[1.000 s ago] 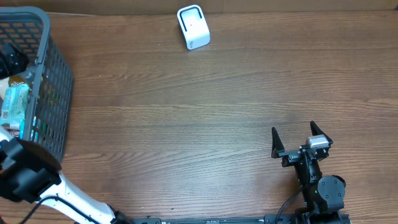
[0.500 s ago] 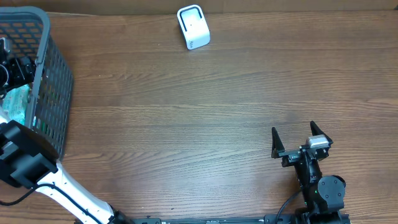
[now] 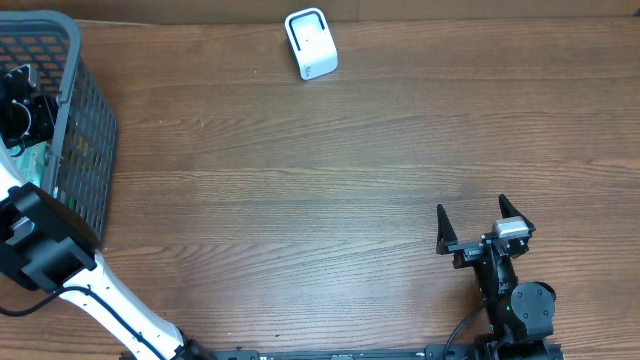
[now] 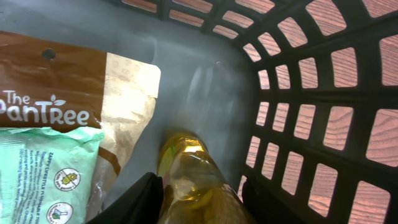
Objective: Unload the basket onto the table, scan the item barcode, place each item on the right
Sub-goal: 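Grasp the yellow Vim dish soap bottle cap with the left gripper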
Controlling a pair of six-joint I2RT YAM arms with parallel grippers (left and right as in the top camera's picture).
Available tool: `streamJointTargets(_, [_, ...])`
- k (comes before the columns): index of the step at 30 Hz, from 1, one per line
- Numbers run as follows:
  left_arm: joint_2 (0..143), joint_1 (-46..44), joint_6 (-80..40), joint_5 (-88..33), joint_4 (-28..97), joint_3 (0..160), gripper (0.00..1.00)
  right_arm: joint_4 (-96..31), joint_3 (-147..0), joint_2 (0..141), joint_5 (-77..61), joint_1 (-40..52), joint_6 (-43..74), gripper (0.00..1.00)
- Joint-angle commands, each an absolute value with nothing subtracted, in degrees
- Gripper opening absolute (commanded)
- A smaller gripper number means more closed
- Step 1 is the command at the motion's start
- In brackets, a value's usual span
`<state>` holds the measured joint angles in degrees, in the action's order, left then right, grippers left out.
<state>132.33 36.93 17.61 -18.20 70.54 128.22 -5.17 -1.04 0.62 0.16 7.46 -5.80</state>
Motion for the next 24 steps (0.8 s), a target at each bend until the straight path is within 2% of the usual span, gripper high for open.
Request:
streamJointTargets(1, [129.5, 36.7, 17.4, -17.4, 70.4, 130.3, 0.41, -4.8, -0.4, 0.2, -0.1, 7.1, -5.9, 1.00])
streamJointTargets(12, [113.6, 36.7, 3.1, -18.5, 68.1, 144.8, 0.38, -4.8, -0.4, 0.2, -0.1, 7.1, -5.9, 1.00])
streamJointTargets(17, [104.6, 36.6, -5.3, -29.7, 66.7, 147.2, 0.35, -4.8, -0.4, 0.2, -0.1, 7.1, -5.9, 1.00])
streamJointTargets(21, [100.0, 35.6, -8.3, -34.7, 71.0, 147.2, 0.33, -4.8, -0.4, 0.2, -0.1, 7.1, -5.9, 1.00])
streamJointTargets(24, [98.7, 30.1, -8.4, -33.6, 77.0, 147.2, 0.34, -4.8, -0.4, 0.2, -0.1, 7.1, -5.9, 1.00])
